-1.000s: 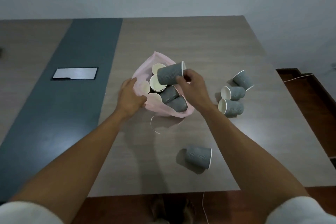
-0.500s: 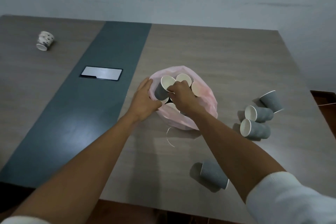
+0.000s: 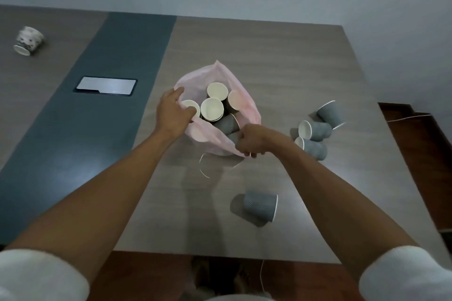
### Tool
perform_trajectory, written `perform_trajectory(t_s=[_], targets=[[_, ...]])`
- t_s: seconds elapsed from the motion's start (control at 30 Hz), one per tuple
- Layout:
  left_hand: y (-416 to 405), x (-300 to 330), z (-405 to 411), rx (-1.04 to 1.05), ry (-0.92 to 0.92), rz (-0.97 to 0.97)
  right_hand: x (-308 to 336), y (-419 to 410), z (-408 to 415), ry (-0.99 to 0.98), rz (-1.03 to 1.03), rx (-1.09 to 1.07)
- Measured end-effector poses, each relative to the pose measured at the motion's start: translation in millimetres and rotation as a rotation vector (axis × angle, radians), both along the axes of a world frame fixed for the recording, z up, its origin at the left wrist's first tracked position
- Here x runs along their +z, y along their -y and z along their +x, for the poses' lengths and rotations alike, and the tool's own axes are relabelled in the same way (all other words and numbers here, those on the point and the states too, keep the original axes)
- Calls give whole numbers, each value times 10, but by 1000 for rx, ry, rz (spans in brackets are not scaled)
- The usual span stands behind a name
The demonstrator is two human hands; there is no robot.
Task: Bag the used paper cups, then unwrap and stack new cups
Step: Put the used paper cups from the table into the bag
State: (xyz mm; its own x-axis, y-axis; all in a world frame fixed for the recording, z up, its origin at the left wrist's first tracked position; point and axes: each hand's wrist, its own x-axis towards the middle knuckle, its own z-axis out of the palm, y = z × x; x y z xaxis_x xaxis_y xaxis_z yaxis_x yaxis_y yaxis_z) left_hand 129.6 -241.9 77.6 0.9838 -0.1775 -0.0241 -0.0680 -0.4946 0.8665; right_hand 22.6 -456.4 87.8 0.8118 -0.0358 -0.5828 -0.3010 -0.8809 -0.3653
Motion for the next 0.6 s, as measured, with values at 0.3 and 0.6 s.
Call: perform_trajectory(t_s=[0.3,0.6], targets=[[121,-12,-299,53,62,-2,-870,172,-1049,-364,-144,217],[-36,-82,-363,-90,-3,89,-14,408,-122,447,653,-446]])
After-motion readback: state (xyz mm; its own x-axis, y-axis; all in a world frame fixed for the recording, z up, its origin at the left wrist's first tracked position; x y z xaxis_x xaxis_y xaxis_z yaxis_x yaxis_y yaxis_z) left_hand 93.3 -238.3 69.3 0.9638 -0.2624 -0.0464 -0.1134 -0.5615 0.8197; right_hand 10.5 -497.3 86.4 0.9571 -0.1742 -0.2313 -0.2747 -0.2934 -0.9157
